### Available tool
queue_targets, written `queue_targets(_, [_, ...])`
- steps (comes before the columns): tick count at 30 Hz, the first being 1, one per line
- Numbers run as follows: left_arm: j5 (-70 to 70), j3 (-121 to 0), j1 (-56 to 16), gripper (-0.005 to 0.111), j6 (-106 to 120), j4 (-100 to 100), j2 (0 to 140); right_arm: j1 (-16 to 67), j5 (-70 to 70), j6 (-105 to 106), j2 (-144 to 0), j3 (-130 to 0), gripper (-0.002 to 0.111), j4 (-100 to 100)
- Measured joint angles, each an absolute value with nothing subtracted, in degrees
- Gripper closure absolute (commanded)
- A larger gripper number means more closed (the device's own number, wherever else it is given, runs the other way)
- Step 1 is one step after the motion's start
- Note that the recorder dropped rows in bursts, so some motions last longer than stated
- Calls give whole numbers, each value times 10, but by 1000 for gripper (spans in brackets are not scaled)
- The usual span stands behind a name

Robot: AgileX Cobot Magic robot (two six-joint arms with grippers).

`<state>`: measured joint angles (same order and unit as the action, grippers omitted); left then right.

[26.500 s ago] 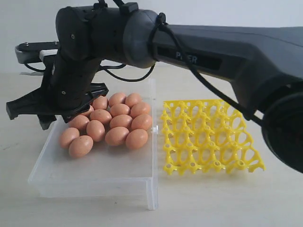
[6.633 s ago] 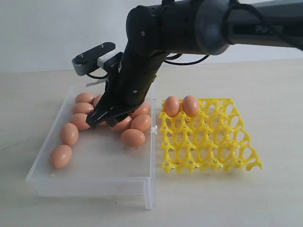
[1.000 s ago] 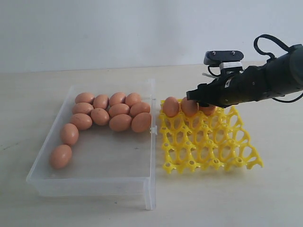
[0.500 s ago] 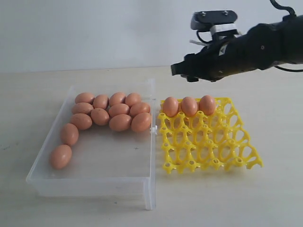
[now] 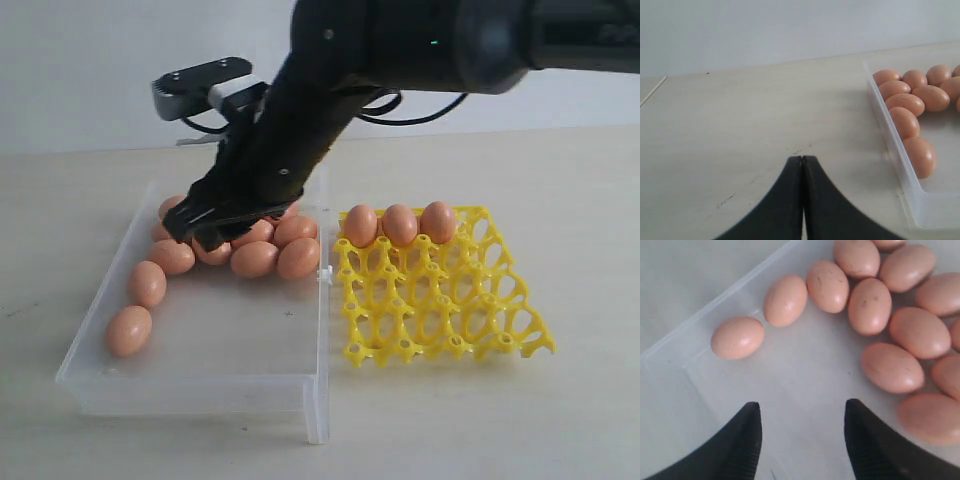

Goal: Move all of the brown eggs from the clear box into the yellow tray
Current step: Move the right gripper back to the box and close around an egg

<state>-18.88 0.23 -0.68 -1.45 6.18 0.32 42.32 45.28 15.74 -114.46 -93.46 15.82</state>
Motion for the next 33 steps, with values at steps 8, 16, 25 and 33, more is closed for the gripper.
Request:
queue_targets(8, [-189, 2, -7, 107, -15, 62, 3, 427, 469, 85, -1256, -1044, 59, 74])
queue_targets(16, [-189, 2, -7, 107, -15, 62, 3, 426, 478, 281, -1314, -1085, 59, 36])
queue_targets(25, [-189, 2, -7, 107, -15, 62, 3, 426, 454, 327, -1346, -1092, 59, 31])
queue_targets(33, [-189, 2, -7, 107, -15, 62, 3, 420, 447, 330, -1353, -1094, 45, 18])
